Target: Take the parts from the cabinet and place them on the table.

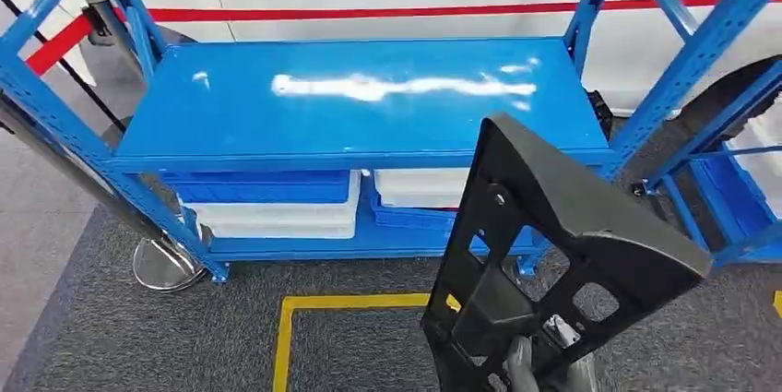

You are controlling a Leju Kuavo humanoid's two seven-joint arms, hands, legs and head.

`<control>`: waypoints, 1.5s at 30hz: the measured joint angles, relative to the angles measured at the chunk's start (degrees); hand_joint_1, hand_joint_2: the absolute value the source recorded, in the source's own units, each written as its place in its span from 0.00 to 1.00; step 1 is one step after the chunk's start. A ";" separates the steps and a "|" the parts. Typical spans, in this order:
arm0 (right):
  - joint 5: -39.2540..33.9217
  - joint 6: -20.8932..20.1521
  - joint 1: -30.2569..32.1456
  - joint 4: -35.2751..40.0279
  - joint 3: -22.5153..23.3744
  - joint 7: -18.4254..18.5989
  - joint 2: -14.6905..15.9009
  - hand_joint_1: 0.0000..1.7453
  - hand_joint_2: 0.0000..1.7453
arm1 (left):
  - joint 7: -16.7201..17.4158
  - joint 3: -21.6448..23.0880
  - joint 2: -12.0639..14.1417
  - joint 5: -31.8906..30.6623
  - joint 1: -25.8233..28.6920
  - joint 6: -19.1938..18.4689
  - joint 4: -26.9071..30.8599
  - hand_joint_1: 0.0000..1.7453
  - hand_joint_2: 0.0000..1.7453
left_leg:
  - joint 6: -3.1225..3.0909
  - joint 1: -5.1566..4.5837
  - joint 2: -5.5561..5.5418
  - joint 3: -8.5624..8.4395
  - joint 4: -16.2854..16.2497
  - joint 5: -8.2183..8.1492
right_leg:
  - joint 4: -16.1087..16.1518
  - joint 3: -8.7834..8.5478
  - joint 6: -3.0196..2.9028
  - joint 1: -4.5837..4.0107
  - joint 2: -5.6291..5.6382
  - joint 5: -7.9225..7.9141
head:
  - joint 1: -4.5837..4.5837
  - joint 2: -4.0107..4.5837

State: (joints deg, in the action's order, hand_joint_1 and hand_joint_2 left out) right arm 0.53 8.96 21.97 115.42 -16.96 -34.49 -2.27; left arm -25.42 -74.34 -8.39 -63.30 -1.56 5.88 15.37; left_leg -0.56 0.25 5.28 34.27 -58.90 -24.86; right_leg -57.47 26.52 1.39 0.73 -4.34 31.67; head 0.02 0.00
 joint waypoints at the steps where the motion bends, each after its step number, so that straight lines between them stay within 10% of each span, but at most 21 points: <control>1: 0.06 0.24 0.32 0.33 0.24 -0.02 -0.13 1.00 1.00 | -0.11 0.02 0.09 -0.33 -0.06 -0.09 0.04 0.00 0.00 | 0.39 -0.03 0.67 -0.07 -0.03 0.30 | -0.10 0.52 -0.44 -0.04 0.29 -0.24 | 0.00 0.00; 3: 0.30 0.48 1.05 0.94 0.70 0.13 -0.35 1.00 1.00 | -0.48 0.04 0.13 -0.35 -0.11 -0.13 0.11 0.00 0.00 | 1.24 0.24 1.88 -0.08 0.20 1.13 | -0.10 1.34 -1.73 -0.27 1.47 -1.14 | -0.02 0.00; 4: 0.59 0.55 1.45 1.16 0.99 0.20 -0.57 1.00 1.00 | -0.66 0.04 0.20 -0.39 -0.10 -0.18 0.13 0.00 0.00 | 1.88 0.63 0.36 0.28 -0.40 -0.04 | 0.01 1.97 -2.51 0.01 1.78 -1.91 | -0.09 0.00; 6: 1.09 0.81 1.97 1.58 1.40 0.29 -1.01 1.00 1.00 | -0.94 0.07 0.22 -0.80 0.20 -0.33 0.15 0.00 0.00 | 2.25 0.60 -3.72 1.81 -5.30 -6.75 | -0.01 3.46 -3.29 -0.09 2.84 -3.17 | 0.35 0.00; 9: 1.24 1.05 2.90 2.01 1.95 0.20 -1.38 1.00 1.00 | -1.07 0.07 0.57 -1.14 0.40 -0.44 0.15 0.00 0.00 | 1.92 0.45 -4.79 3.39 -15.96 -12.68 | -0.19 6.01 -3.66 -0.71 4.96 -5.20 | 0.37 0.00; 11: 1.38 1.25 3.34 2.04 2.30 0.18 -1.47 1.00 1.00 | -1.16 0.07 0.64 -1.18 0.29 -0.57 0.15 0.00 0.00 | 1.17 0.27 -4.93 0.51 -14.32 -9.32 | -0.54 7.92 -3.65 -1.05 6.34 -6.48 | 0.39 0.00; 13: 1.53 1.60 3.93 2.65 3.08 0.07 -2.03 1.00 1.00 | -1.29 0.07 0.68 -1.33 0.22 -0.66 0.22 0.00 0.00 | -0.11 -0.21 -6.26 -5.79 -5.69 -5.57 | -1.02 9.55 -3.51 -1.31 7.77 -7.58 | 0.39 0.00; 15: 1.53 1.66 4.00 3.09 3.65 -0.02 -2.34 1.00 1.00 | -1.45 0.07 0.96 -1.40 0.27 -0.72 0.46 0.00 0.00 | -1.34 -0.27 -9.72 -10.88 3.32 -7.62 | -1.28 10.45 -3.05 -1.40 8.85 -8.76 | 0.28 0.00; 18: 1.53 0.81 5.05 3.68 5.07 -0.09 -3.33 1.00 1.00 | -1.55 0.04 1.09 -1.49 0.13 -0.61 0.70 0.00 0.00 | -1.27 -1.08 -8.41 -10.27 3.30 -6.53 | -0.63 10.73 -1.73 -0.69 10.25 -10.53 | 0.59 0.00; 19: 1.63 0.61 5.49 3.98 6.02 -0.09 -3.74 1.00 1.00 | -1.64 0.02 0.85 -1.53 0.15 -0.57 0.74 0.00 0.00 | -1.50 -0.02 -7.64 -9.91 4.28 -5.33 | -0.92 11.01 -1.57 -0.87 10.10 -10.45 | 0.48 0.00; 22: 2.69 -0.83 6.33 4.37 8.62 -0.04 -4.70 1.00 1.00 | -1.88 -0.07 0.90 -1.95 0.53 -0.46 1.05 0.00 0.00 | -1.96 -0.18 -5.35 -7.90 4.46 -3.58 | -9.08 13.46 -0.85 -0.54 5.49 0.10 | -0.31 0.00; 24: 4.04 -1.88 6.89 4.40 10.23 0.02 -5.57 1.00 1.00 | -1.90 -0.15 0.90 -2.23 0.71 -0.46 1.11 0.00 0.00 | -1.76 -0.16 -3.74 -6.33 4.23 -2.51 | -16.83 14.54 0.02 0.13 4.89 3.11 | -0.31 0.02; 27: 6.01 -2.88 7.72 4.37 11.95 0.22 -6.77 1.00 1.00 | -1.88 -0.37 0.90 -2.36 0.58 -0.42 1.22 0.00 0.00 | -0.92 0.17 -1.69 -3.63 2.98 -1.38 | -16.16 10.64 1.16 1.22 4.29 -3.76 | -0.26 0.00; 29: 6.18 -3.08 7.87 4.37 12.50 0.22 -7.30 1.00 1.00 | -1.86 -0.42 0.94 -2.36 0.29 -0.39 1.39 0.00 0.00 | -0.38 0.22 -0.91 -2.36 1.56 -1.07 | -7.15 3.24 1.61 1.68 2.09 -3.38 | -0.31 0.00; 30: 6.36 -3.24 7.76 4.42 12.83 0.24 -7.61 1.00 1.00 | -1.86 -0.44 0.90 -2.36 0.42 -0.24 1.64 0.00 0.00 | 0.08 0.15 -0.54 -1.58 0.76 -1.19 | -1.44 -0.34 1.53 1.36 0.98 -0.94 | -0.39 0.00; 34: 8.35 -4.04 8.33 4.33 14.76 0.57 -9.07 1.00 1.00 | -2.04 -0.61 0.77 -3.26 0.23 0.11 1.70 0.00 0.00 | 1.94 0.51 0.24 -0.64 0.36 0.11 | 0.09 0.84 -1.38 0.98 2.48 -0.85 | -0.17 0.02; 36: 8.79 -4.24 8.40 4.29 15.56 0.64 -9.73 1.00 1.00 | -2.12 -0.77 0.72 -3.30 0.43 0.15 1.73 0.00 0.00 | 2.40 0.78 -3.54 0.55 -3.02 -5.12 | 0.09 2.22 -2.70 0.72 2.83 -2.02 | 0.16 0.02; 38: 8.98 -4.28 8.40 4.22 16.09 0.66 -10.27 1.00 1.00 | -2.14 -1.05 0.87 -3.28 0.72 0.22 1.83 0.00 0.00 | 2.30 0.75 -4.79 2.43 -10.95 -11.17 | 0.00 3.70 -3.16 0.19 3.68 -3.26 | 0.46 0.00; 40: 9.74 -4.24 8.39 4.03 16.67 0.33 -10.80 1.00 1.00 | -2.14 -1.29 0.92 -3.49 0.67 0.46 1.90 0.00 0.00 | 1.92 0.66 -4.84 2.89 -16.42 -11.88 | -0.40 5.57 -3.24 -0.28 4.67 -4.50 | 0.42 0.00; 43: 10.12 -3.61 8.34 3.89 17.84 -0.81 -12.60 1.00 1.00 | -2.45 -1.44 0.92 -3.93 0.61 0.83 2.08 0.00 0.00 | 0.96 0.40 -5.43 -3.85 -8.32 -5.61 | -1.46 8.29 -3.12 -0.53 6.15 -5.91 | 0.46 0.00; 45: 8.69 -2.51 8.18 3.92 18.97 -2.25 -14.17 1.00 1.00 | -2.91 -1.64 0.94 -3.96 0.56 1.07 2.54 0.00 0.00 | -0.02 0.07 -8.32 -10.01 1.54 -7.38 | -1.92 9.36 -2.62 -0.80 6.98 -6.89 | 0.46 0.00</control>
State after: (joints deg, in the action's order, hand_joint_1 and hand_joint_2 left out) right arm 9.22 6.45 30.15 119.34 2.01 -36.74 -16.44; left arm -28.33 -75.98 -7.45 -67.25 -1.00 6.95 17.90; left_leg -0.58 0.32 -3.05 24.27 -57.36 -32.23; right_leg -59.39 35.88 -1.22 -0.07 2.64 24.78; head 0.48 0.00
